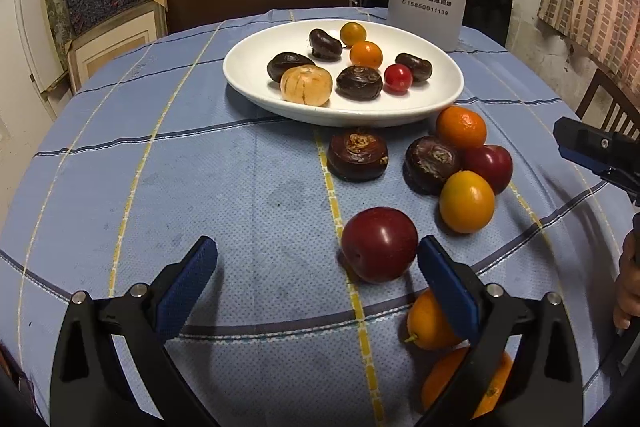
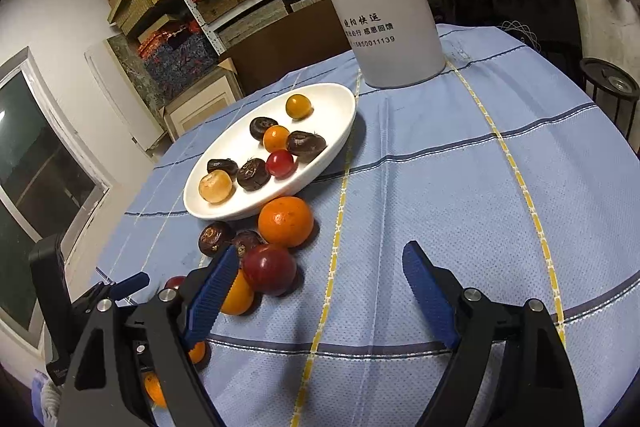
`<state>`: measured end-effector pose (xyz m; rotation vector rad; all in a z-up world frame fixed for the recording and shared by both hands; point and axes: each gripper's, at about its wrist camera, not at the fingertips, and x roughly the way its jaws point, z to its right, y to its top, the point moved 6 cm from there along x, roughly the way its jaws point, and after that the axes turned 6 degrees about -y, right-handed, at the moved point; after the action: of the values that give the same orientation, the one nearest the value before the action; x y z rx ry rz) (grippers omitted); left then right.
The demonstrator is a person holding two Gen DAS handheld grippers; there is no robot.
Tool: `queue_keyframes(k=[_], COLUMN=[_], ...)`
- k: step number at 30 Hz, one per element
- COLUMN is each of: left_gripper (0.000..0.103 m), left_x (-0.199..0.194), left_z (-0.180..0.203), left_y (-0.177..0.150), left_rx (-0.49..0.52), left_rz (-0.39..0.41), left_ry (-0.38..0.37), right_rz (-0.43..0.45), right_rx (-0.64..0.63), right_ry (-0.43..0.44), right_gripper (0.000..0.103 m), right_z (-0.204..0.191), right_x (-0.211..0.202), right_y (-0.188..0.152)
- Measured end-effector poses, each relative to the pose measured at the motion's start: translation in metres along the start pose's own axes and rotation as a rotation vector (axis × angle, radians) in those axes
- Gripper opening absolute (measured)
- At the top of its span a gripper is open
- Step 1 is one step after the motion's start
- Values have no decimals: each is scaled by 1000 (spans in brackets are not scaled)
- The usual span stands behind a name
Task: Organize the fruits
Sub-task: 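Grasp a red tomato with the left tool while the right tool grasps another red tomato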
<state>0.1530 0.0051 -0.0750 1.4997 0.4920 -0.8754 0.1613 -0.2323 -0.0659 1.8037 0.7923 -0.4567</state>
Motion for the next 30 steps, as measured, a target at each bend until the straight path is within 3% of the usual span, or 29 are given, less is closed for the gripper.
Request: queue_keyframes(k=[5, 9, 12, 15, 18, 19, 24, 30], left_gripper=[99, 99, 98, 96, 74, 72, 67, 64], left_x=[-11, -14, -14, -13, -6, -5, -8, -1], left_z=[-22, -32, -23, -12, -5, -4, -5, -3], left_y=[6, 6, 6, 3, -4, -7, -14, -10], left_rx=[-78, -169, -144, -90, -57, -59, -68, -23], left_rz=[35, 36, 40, 33, -9, -22, -23, -12], left_ry=[-8, -107, -136, -118, -104, -108, -114, -68], right_rz=[-1, -4, -6, -5, -7, -9, -13, -21], right_rx=[-6, 6, 11, 8, 5, 6, 9, -15], right_ry=[2, 8, 11, 10, 12, 11, 18, 20], right_gripper=[85, 85, 85, 85, 85, 85, 85, 85], right_z=[-1, 1, 1, 1, 2, 2, 2, -3], right_x=[0, 0, 0, 0, 0, 1, 2, 5], right_y=[-1, -1, -1, 0, 0, 0, 0, -2])
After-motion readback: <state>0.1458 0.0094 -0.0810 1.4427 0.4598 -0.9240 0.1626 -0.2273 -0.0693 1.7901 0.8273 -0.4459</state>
